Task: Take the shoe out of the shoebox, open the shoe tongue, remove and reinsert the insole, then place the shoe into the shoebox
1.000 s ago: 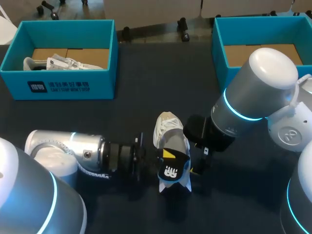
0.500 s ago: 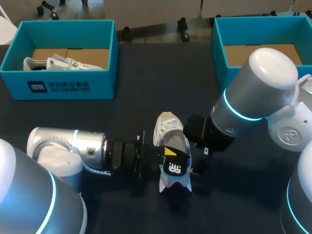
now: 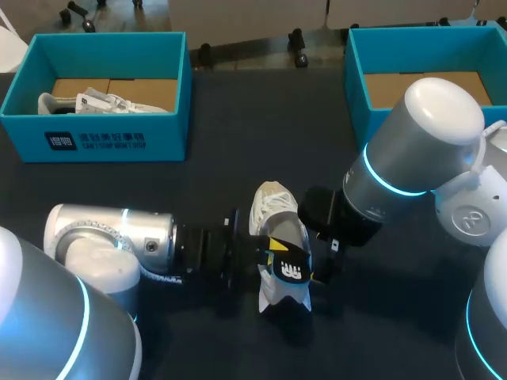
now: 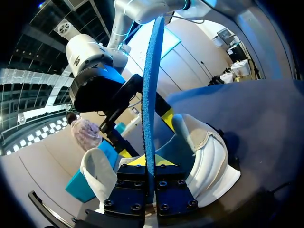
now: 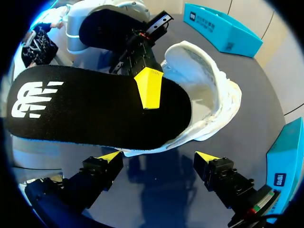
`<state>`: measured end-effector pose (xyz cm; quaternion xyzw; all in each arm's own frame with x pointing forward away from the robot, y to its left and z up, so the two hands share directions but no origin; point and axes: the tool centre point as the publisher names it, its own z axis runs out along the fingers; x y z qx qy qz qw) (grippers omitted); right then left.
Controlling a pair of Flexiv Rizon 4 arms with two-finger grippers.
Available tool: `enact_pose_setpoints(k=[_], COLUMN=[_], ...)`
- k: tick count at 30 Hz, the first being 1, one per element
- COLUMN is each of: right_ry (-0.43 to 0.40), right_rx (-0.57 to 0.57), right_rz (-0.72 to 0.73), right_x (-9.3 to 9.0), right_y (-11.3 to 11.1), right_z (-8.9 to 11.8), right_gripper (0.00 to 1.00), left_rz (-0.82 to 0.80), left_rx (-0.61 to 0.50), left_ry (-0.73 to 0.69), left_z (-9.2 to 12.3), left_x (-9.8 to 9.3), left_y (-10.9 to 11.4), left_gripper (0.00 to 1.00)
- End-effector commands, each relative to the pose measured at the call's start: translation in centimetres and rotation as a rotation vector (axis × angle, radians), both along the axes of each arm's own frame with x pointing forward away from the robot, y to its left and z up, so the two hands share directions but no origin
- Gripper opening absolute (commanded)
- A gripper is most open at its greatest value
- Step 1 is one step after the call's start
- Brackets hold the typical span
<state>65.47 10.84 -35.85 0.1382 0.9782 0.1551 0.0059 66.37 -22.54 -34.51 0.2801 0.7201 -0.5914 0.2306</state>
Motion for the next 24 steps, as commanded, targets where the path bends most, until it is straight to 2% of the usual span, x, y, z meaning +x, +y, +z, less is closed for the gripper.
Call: enact_pose_setpoints(k=[1,4,5,6,10,24], right_ry=[-0.002,-0.002,-0.002,-0.002,-0.002,-0.002], right_rx=[0.0,0.0,0.0,0.0,0.0,0.0], right_rz=[-0.002,-0.002,-0.002,-0.002,-0.002,-0.002], right_x=[-0.1,-0.1,-0.1,-0.1,-0.1,-0.1], right_y=[0.0,0.0,0.0,0.0,0.0,0.0], right_z=[-0.1,-0.1,-0.1,-0.1,-0.1,-0.1], right_gripper=[1.0,1.0,1.0,1.0,1.0,1.0], left_rz=[-0.003,-0.008,-0.013,-0.015,-0.015,-0.026], left_rx=[0.006,0.004,0.003,0.003,0.003,0.012], left_ry=[0.001,0.003,0.003,0.003,0.001,-0.032], left_z=[0.2,0.3,0.4,0.5,0.8,2.4], left_x=[0.0,-0.1,-0.1,-0.2,-0.4,-1.3], left_y=[0.2,0.3,0.3,0.3,0.1,-0.7], left_gripper=[0.08,0.19,0.26,0.27,0.25,0.25])
